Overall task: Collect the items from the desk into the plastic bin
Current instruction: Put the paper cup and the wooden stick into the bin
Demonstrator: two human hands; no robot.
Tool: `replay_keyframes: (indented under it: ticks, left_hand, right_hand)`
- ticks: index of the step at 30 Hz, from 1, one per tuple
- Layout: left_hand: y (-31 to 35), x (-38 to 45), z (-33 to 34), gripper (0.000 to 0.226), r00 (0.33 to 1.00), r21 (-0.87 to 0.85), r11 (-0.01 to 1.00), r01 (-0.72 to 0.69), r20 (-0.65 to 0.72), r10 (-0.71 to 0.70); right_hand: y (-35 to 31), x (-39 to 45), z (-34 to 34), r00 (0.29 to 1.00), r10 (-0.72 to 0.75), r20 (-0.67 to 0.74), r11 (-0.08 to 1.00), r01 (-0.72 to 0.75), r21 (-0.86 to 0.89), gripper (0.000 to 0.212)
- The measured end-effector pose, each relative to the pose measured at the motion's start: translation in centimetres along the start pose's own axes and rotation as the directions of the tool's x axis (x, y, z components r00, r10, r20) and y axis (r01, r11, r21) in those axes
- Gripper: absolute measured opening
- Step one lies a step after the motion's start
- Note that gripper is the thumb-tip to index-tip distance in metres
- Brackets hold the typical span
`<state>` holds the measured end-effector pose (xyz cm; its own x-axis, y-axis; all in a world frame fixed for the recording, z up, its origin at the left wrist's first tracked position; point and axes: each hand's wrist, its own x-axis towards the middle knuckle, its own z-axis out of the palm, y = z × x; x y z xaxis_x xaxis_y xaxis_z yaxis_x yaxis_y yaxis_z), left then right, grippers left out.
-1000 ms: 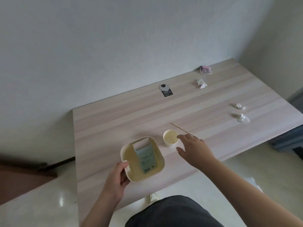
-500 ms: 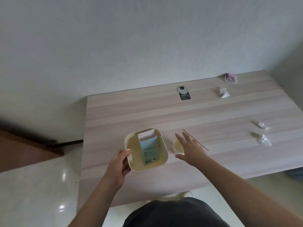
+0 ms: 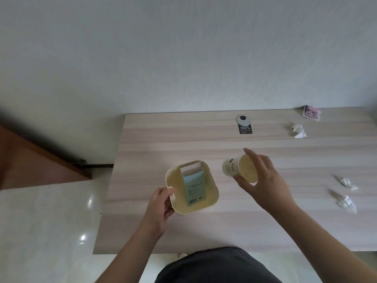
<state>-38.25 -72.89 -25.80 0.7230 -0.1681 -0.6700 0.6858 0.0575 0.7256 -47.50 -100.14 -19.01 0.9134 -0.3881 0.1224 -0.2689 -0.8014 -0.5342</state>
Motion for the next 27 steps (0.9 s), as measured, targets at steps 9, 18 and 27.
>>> replay_keyframes:
  ticks: [9,18,27]
  left_hand:
    - [0.2,-0.1,1.9,0.013,0.998,0.016,0.999,-0.029,0.048,0.028]
    - [0.7,-0.6,1.2,0.011,0.995,-0.001,0.998,-0.066,0.076,0.066]
    - [0.0,-0.8,0.1,0.014,0.992,0.025,0.997,-0.077,0.107,0.074]
  right_hand:
    - [-5.1,-1.8,-0.5,0.907,-0.356,0.224,0.929,0.317,0.191,0.081]
    - [-5.7,-2.3,1.3,0.859,-0.354,0.37,0.934,0.348,0.085,0.071]
    - [-6.6,-3.3,2.5,0.842,-0.295,0.451,0.932,0.357,-0.058,0.056]
